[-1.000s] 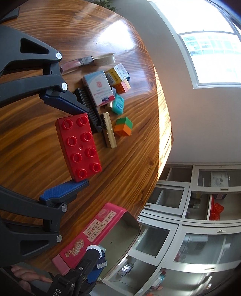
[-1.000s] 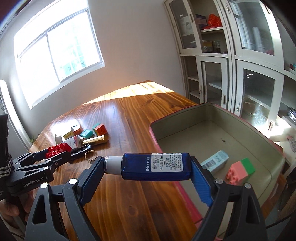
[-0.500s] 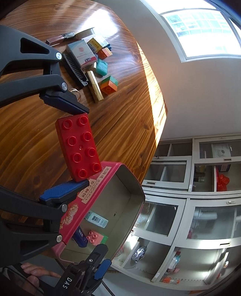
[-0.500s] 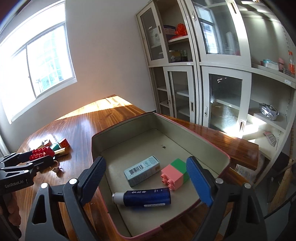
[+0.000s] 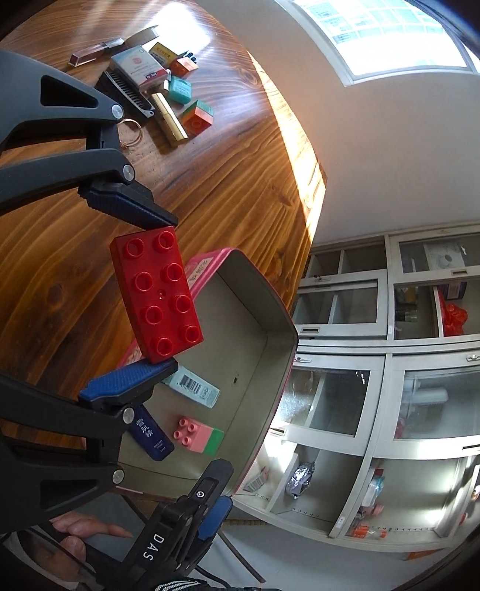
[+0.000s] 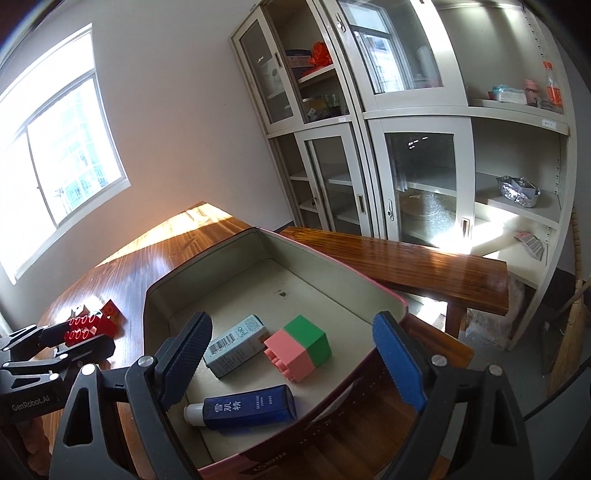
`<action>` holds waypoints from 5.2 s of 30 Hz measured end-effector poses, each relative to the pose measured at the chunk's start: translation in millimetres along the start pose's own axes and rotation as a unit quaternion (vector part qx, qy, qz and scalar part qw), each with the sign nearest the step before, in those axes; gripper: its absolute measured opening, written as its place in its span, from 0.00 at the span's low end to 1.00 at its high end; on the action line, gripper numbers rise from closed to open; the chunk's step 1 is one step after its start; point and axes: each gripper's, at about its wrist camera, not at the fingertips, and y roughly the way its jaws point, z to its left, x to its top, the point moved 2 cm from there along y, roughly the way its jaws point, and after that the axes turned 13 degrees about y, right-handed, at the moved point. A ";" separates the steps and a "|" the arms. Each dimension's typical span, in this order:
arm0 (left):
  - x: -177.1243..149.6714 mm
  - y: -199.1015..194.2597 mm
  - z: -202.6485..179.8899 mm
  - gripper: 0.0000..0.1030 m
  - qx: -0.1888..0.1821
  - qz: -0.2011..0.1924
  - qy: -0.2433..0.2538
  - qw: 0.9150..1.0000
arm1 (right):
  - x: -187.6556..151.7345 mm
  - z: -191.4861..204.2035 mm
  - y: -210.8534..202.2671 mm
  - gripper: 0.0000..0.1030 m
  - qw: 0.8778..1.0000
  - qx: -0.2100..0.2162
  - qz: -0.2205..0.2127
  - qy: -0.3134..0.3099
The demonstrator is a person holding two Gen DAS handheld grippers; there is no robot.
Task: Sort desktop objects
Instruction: 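Carry the brick and bottle into the pink tin and open both tools, then withdraw both open tools from the tin back over the table, then lower the left tool onto the lip gloss tube and close it, then grasp the gold ring with right tool while left lifts the lip gloss tube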
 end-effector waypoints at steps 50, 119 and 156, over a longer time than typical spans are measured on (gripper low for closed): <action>-4.9 11.6 18.5 0.79 -0.023 -0.012 -0.041 0.999 | -1.3 18.4 3.5 0.90 1.000 0.013 0.011 -0.003; -189.4 14.4 286.5 0.62 0.223 0.142 -0.301 0.916 | -123.1 208.8 63.6 0.90 0.950 0.148 0.197 -0.192; -174.1 -14.8 261.5 0.23 0.205 0.105 -0.274 0.934 | -150.1 268.6 134.8 0.43 0.924 0.129 0.251 -0.259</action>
